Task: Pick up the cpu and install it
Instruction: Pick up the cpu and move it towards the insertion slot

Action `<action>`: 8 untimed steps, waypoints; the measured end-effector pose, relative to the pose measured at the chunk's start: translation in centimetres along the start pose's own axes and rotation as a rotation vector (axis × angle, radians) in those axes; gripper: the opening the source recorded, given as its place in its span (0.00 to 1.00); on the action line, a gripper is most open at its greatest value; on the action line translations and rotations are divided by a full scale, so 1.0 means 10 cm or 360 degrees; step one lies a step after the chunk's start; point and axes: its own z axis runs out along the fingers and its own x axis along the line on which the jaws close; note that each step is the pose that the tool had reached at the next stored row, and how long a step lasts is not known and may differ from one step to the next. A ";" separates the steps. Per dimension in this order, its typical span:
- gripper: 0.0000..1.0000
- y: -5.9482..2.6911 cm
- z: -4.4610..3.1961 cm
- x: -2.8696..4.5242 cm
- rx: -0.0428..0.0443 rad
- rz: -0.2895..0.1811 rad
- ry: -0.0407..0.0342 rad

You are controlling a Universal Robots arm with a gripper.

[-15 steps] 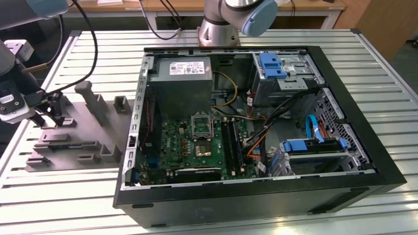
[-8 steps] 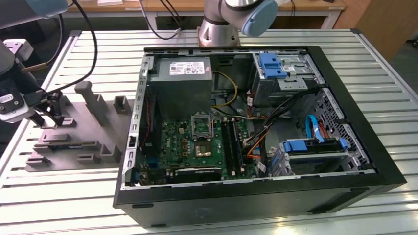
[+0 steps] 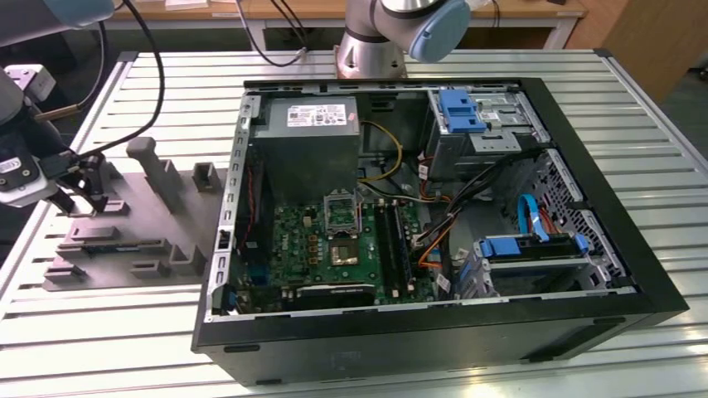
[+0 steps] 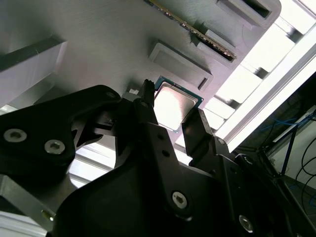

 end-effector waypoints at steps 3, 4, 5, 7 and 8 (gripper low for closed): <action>0.47 0.000 -0.008 0.000 0.0000 0.0000 0.0000; 0.47 0.001 -0.010 0.000 0.0000 0.0000 0.0000; 0.47 0.000 -0.013 0.000 0.0000 0.0000 0.0000; 0.47 0.001 -0.019 0.000 0.0000 0.0000 0.0000; 0.47 0.001 -0.022 0.000 0.0000 0.0000 0.0000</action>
